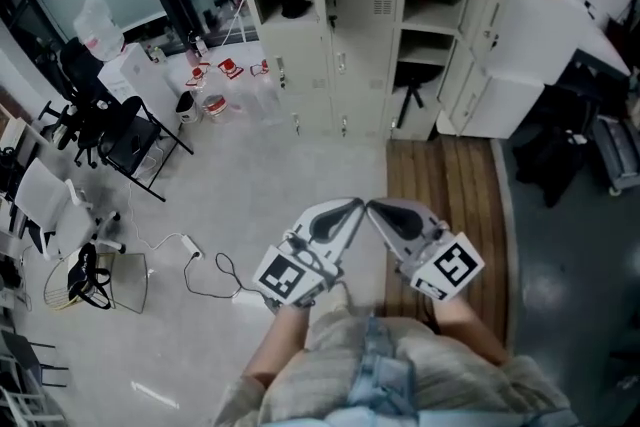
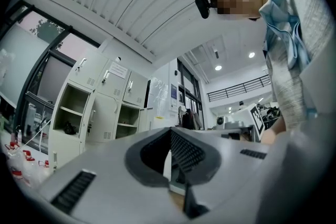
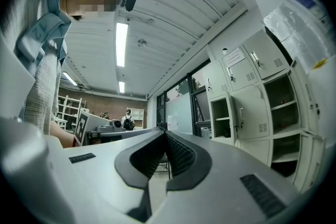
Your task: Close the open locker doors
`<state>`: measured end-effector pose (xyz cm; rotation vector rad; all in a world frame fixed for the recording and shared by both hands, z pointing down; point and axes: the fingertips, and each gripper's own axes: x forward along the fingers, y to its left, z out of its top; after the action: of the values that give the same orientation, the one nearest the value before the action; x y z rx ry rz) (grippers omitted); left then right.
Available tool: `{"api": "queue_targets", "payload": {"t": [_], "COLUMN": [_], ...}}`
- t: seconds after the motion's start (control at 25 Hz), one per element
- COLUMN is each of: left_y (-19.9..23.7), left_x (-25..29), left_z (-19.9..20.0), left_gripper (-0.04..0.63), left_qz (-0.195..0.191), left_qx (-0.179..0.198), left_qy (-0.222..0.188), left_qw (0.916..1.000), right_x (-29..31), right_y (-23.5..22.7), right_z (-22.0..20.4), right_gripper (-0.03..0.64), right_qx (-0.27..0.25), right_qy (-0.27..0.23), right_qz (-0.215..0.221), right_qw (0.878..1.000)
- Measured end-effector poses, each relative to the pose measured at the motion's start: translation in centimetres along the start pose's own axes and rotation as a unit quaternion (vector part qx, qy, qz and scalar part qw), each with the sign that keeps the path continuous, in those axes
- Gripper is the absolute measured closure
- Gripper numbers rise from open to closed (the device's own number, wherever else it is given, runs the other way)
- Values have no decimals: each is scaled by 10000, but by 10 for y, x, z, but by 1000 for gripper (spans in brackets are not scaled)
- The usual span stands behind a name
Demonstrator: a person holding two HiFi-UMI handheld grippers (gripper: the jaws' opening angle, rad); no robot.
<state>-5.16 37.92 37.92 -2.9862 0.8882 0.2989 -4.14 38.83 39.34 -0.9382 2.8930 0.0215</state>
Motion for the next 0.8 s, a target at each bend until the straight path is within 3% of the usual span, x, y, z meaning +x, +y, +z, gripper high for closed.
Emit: {"api": "queue_targets", "payload": {"t": [0.32, 0.8], "left_y": [85, 164], "left_x": [15, 35], "left_z": [9, 15], "left_gripper": [592, 592], "left_qz": [-63, -17], "left_qx": [138, 254], "left_qy": [-18, -84], "left_qw": [9999, 9996], "right_x": [76, 147], "right_y": [-43, -94], "right_z": [-1, -8], "right_gripper": [614, 614], "right_qx": [-6, 1], "right_qy": [-47, 97], "right_qz": [-39, -27], "right_qw": [10000, 9999]}}
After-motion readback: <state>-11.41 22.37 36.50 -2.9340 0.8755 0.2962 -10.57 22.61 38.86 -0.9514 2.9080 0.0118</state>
